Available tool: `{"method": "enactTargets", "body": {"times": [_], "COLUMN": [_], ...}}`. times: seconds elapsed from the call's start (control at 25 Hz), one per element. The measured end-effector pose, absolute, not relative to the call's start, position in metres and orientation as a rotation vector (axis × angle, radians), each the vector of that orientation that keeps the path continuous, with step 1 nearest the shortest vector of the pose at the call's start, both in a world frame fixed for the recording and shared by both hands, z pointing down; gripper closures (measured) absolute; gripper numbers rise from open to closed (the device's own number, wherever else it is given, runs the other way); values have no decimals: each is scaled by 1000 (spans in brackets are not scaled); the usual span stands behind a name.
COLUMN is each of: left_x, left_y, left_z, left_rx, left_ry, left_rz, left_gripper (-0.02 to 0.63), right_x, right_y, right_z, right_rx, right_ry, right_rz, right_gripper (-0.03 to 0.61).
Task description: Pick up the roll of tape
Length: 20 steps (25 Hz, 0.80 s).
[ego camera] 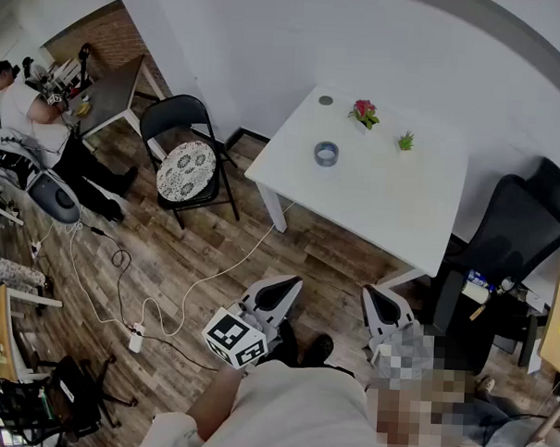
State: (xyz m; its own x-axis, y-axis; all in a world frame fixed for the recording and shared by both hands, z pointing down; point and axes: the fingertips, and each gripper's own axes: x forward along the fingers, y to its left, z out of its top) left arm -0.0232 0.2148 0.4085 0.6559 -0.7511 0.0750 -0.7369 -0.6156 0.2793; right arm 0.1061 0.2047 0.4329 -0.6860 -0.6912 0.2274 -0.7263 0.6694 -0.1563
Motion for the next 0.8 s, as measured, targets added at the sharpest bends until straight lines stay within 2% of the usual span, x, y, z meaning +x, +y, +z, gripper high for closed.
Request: {"method": "enactTargets", "body": {"times": [0.44, 0.8], "left_x": [-26, -11], "left_y": [235, 246], "left_z": [406, 412], "left_rx": [2606, 2590], "left_ry": [-1199, -1208], "left_rz": [-85, -55], "left_gripper": [594, 594], "right_x": [94, 106], "right_y": [238, 253], "right_z": [420, 425], "right_rx": [1133, 1140], "right_ry": [-2756, -2802], "right_rz": [266, 354], "right_gripper": [575, 572]}}
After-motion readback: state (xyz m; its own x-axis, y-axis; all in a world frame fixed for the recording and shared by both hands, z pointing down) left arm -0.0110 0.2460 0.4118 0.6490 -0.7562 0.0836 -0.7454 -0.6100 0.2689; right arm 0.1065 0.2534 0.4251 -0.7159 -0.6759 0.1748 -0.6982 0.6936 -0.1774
